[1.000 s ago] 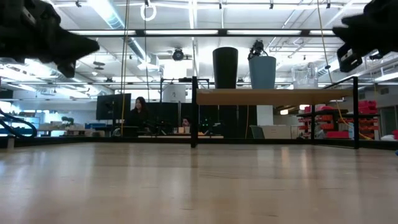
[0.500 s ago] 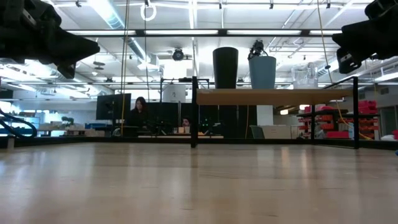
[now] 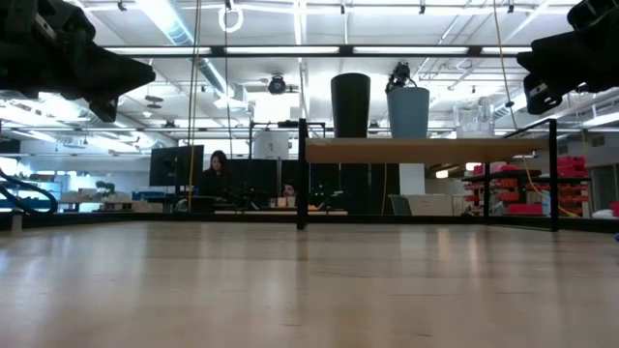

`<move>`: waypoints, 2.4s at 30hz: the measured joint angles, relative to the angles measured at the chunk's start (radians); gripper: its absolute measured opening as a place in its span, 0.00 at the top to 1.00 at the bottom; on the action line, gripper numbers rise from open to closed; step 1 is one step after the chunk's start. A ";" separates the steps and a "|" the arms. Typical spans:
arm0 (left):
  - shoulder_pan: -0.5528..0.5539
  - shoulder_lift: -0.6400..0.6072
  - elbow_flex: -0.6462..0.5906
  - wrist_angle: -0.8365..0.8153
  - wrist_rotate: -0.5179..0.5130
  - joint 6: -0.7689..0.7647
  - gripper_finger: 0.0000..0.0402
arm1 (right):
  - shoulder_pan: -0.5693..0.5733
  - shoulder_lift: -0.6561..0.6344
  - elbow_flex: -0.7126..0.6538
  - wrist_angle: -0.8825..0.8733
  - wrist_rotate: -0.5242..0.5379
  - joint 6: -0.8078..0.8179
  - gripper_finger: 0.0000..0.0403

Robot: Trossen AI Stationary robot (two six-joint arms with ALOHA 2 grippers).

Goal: Stack small to large cups/mugs on shelf
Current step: Return to Home Position

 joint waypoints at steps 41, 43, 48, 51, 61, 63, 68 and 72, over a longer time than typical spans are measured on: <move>0.000 0.000 0.000 0.003 0.000 0.000 0.85 | 0.000 0.000 0.000 0.000 0.000 0.000 0.76; 0.000 0.000 0.000 0.003 0.000 0.001 0.86 | 0.000 0.000 0.000 0.000 0.000 0.000 0.76; 0.000 0.000 0.000 0.003 0.000 0.001 0.87 | 0.000 0.000 0.000 0.000 0.000 0.000 0.76; 0.000 0.000 0.000 0.003 0.000 0.001 0.87 | 0.000 0.000 0.000 0.000 -0.001 0.000 0.76; 0.000 0.000 0.000 0.003 0.000 0.001 0.85 | 0.000 0.000 0.000 0.000 -0.001 0.000 0.76; 0.000 0.000 0.000 0.003 0.000 0.001 0.85 | 0.000 0.000 0.000 0.000 0.000 0.000 0.76; 0.000 0.000 0.000 0.003 0.000 0.001 0.86 | 0.000 0.000 0.000 0.000 0.000 0.000 0.76; 0.000 0.000 0.000 0.003 0.000 0.001 0.87 | 0.000 0.000 0.000 0.000 -0.001 0.000 0.76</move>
